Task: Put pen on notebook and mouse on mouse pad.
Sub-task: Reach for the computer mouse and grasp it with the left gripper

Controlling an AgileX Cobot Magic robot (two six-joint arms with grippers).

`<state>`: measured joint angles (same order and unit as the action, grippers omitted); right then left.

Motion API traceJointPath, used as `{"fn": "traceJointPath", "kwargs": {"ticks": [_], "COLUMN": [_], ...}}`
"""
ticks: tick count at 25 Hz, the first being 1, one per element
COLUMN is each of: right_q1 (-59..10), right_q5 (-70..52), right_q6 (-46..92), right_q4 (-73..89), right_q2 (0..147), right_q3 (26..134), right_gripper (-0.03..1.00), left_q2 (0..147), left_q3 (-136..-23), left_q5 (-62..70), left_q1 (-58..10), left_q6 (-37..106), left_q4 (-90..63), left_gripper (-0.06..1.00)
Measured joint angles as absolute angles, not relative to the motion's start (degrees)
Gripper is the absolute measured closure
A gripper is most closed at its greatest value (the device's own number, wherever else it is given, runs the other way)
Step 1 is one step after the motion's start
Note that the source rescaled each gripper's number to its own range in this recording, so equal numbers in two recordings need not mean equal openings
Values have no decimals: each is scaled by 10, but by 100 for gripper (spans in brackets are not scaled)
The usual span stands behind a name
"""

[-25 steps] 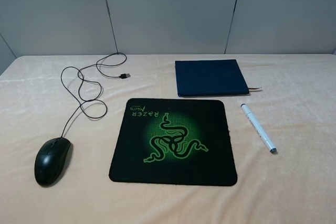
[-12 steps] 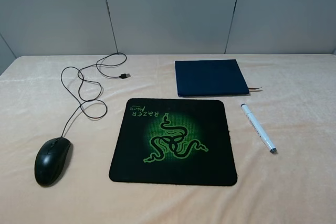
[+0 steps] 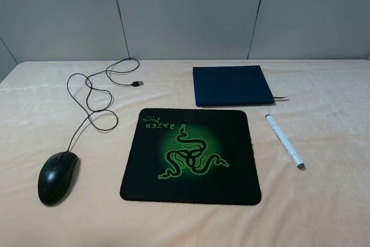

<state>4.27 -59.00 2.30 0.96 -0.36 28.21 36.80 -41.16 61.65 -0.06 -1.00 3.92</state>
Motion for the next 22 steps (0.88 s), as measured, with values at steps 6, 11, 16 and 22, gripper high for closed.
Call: {"fn": "traceJointPath", "kwargs": {"ticks": [6, 11, 16, 22], "right_q1": [43, 43, 43, 43], "right_q5": [-590, -590, -590, -590], "right_q6": [23, 23, 23, 23], "right_q4": [10, 10, 10, 10], "right_q2": [-4, -4, -4, -4], "right_q3": [282, 282, 282, 282], "right_gripper": [-3, -3, -3, -3], "left_q2": [481, 603, 728, 846], "left_q3": [-412, -412, -412, -412], "left_q5": [587, 544, 503, 450], "left_q1": [-1, -1, -32, -72], "left_q6": [-20, -20, -21, -37], "left_q4": [33, 4, -8, -28], "left_gripper": [-5, -5, -5, -5]}}
